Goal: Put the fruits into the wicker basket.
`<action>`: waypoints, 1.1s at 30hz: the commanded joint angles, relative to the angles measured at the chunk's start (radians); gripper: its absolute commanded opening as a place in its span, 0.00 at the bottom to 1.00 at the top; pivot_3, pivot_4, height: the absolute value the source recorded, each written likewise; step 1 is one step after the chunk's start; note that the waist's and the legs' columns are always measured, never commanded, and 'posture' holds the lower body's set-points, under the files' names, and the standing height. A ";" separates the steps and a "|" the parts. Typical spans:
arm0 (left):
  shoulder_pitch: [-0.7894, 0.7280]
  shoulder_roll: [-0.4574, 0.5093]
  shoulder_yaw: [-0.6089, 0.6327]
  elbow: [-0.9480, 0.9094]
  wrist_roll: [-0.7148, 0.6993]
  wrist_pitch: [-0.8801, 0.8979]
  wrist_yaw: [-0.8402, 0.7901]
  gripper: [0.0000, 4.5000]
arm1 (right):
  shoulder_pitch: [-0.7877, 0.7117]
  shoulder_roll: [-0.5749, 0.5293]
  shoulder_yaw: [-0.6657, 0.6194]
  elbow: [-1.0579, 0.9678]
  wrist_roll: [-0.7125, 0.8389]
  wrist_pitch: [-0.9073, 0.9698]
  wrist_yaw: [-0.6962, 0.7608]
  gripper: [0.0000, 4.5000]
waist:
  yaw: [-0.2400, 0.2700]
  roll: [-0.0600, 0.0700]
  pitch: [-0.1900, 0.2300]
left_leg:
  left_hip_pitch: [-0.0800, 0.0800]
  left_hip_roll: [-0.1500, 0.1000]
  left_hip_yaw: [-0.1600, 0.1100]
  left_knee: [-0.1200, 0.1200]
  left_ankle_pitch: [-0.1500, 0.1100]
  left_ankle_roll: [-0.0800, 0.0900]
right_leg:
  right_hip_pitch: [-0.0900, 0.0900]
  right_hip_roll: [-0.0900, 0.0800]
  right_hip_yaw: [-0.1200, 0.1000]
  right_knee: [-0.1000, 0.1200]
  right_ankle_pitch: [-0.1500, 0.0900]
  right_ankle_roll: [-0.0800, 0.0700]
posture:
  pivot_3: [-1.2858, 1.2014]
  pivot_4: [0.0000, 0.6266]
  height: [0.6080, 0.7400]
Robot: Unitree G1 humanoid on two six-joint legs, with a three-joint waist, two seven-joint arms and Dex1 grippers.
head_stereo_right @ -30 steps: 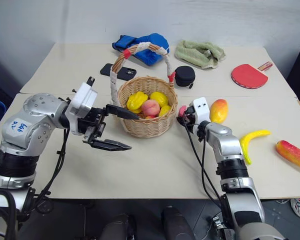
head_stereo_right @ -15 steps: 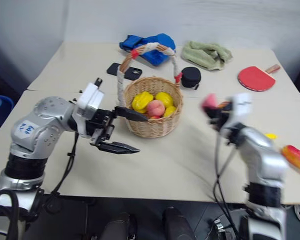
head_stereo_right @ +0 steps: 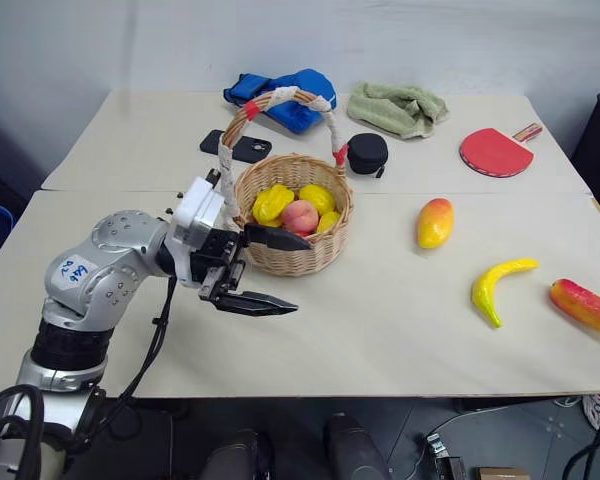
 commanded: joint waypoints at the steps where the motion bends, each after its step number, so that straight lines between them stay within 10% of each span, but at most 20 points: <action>1: 0.010 0.013 0.019 -0.045 -0.029 0.012 0.010 1.00 | 0.013 -0.006 0.026 0.071 -0.020 -0.042 0.001 0.07 | 0.002 0.000 0.000 | 0.000 0.000 0.000 -0.001 0.000 0.000 | 0.000 0.000 0.000 -0.001 0.000 0.000 | 0.52 0.24 1.00; 9: 0.022 0.031 0.024 -0.077 -0.040 0.031 0.026 1.00 | 0.025 -0.028 0.096 0.255 -0.067 -0.143 0.006 0.07 | 0.008 0.001 0.000 | 0.000 -0.001 0.000 -0.005 0.001 0.000 | 0.001 0.000 0.000 -0.006 0.000 0.000 | 0.52 0.24 1.00; 17: -0.006 0.050 0.029 -0.013 -0.009 -0.014 0.001 1.00 | 0.110 -0.095 0.129 0.008 -0.083 -0.236 0.102 0.69 | 0.007 0.006 -0.001 | 0.000 -0.001 0.000 -0.005 0.001 0.000 | 0.002 0.000 0.000 -0.007 0.001 0.001 | 0.52 0.24 1.00; 21: -0.018 0.055 0.026 0.006 -0.002 -0.029 -0.003 1.00 | 0.135 -0.187 0.151 -0.167 -0.051 -0.212 0.194 0.69 | 0.004 0.006 -0.001 | 0.002 0.000 0.000 -0.005 0.001 -0.001 | 0.003 0.001 0.001 -0.007 0.001 0.001 | 0.52 0.24 1.00; 28: -0.058 0.046 0.020 0.035 0.015 -0.044 0.006 1.00 | -0.310 -0.283 0.423 -0.212 0.101 0.074 0.121 0.69 | 0.001 0.000 0.003 | 0.013 0.000 -0.002 -0.006 0.001 -0.001 | 0.015 0.001 -0.001 -0.011 0.001 0.001 | 0.52 0.24 1.00; 33: -0.105 0.042 0.036 0.057 0.009 -0.004 0.046 1.00 | -0.720 -0.074 0.574 0.042 0.084 0.223 -0.069 0.69 | 0.006 -0.002 0.003 | 0.009 0.000 -0.002 -0.006 0.000 0.000 | 0.012 0.000 -0.001 -0.012 0.001 0.001 | 0.52 0.24 1.00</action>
